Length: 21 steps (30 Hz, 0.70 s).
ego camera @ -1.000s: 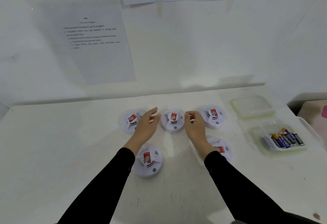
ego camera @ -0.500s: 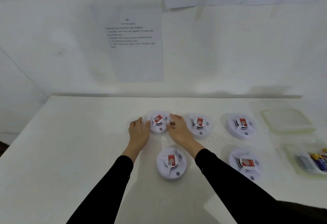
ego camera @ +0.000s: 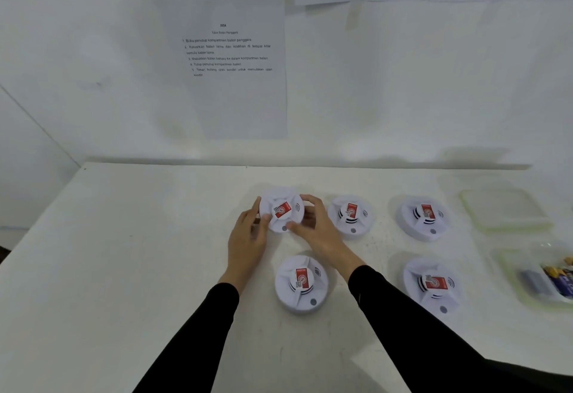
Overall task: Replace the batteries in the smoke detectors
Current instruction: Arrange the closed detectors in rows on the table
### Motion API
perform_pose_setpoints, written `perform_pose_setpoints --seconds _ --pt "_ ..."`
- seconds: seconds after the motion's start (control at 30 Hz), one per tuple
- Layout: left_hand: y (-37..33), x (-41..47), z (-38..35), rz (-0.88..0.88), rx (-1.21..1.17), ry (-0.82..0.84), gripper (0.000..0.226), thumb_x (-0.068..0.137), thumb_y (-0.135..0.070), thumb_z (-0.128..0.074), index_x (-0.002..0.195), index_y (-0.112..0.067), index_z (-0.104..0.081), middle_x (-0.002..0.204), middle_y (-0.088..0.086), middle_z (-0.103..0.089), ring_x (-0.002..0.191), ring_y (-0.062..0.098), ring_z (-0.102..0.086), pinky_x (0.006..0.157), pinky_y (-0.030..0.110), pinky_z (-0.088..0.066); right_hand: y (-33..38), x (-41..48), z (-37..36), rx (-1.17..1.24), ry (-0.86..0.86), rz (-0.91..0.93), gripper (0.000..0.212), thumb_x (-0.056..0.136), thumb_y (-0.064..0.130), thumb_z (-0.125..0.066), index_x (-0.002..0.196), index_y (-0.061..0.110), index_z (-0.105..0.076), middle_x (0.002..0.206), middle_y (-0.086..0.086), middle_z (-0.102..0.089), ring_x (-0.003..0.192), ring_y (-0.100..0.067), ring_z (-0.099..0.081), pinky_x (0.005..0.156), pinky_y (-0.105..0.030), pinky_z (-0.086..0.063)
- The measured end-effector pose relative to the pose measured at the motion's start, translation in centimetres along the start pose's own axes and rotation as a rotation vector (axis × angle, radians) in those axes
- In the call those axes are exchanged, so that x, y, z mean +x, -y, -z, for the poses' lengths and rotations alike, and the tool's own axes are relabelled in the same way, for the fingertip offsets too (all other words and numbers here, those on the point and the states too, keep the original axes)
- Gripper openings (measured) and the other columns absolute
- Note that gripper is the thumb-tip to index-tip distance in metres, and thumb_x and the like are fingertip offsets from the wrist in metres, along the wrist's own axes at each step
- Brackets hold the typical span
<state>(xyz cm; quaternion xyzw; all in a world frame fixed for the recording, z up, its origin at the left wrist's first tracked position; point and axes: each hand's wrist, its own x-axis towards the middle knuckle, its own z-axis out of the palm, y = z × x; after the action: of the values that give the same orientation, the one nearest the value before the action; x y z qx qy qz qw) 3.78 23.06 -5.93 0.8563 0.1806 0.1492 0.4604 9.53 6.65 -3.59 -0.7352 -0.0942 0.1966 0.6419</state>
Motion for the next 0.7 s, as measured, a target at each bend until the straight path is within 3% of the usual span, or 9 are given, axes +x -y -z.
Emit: perform_pose_setpoints --seconds 0.1,0.23,0.47,0.7 --pt "0.13 -0.03 0.10 -0.006 -0.031 -0.018 0.044 0.099 -0.030 -0.055 0.142 -0.023 -0.051 0.108 -0.006 -0.064 0.091 -0.015 -0.053 0.074 0.001 -0.038 -0.09 -0.05 -0.24 -0.007 -0.003 0.044 0.064 0.080 0.008 -0.076 0.132 0.025 -0.042 0.119 0.000 -0.061 0.107 -0.010 -0.061 0.084 -0.018 -0.053" --pt "0.09 -0.06 0.11 -0.003 -0.085 -0.021 0.044 0.099 -0.026 -0.057 0.142 -0.020 -0.052 0.108 -0.019 -0.061 0.093 -0.014 -0.055 0.077 0.002 -0.039 -0.12 -0.01 -0.56 -0.002 -0.017 0.061 0.063 0.081 0.006 -0.075 0.131 0.024 -0.043 0.113 0.002 -0.062 0.099 -0.004 -0.062 0.076 -0.014 -0.051" --pt "-0.30 -0.37 0.19 0.036 -0.203 -0.035 0.046 0.096 -0.022 -0.062 0.141 -0.027 -0.052 0.108 -0.007 -0.069 0.080 -0.012 -0.057 0.072 0.003 -0.041 -0.46 0.24 -0.33 -0.017 -0.017 0.079 0.064 0.078 0.013 -0.078 0.129 0.030 -0.043 0.113 0.000 -0.063 0.102 -0.010 -0.063 0.081 -0.017 -0.052" --pt "0.02 -0.04 0.31 -0.057 -0.109 -0.050 0.045 0.097 -0.019 -0.061 0.141 -0.018 -0.053 0.129 -0.004 -0.058 0.102 -0.020 -0.051 0.080 -0.002 -0.037 -0.51 0.18 -0.39 0.001 -0.017 0.099 0.064 0.079 0.011 -0.078 0.129 0.028 -0.043 0.112 -0.001 -0.063 0.101 -0.011 -0.063 0.080 -0.017 -0.051"
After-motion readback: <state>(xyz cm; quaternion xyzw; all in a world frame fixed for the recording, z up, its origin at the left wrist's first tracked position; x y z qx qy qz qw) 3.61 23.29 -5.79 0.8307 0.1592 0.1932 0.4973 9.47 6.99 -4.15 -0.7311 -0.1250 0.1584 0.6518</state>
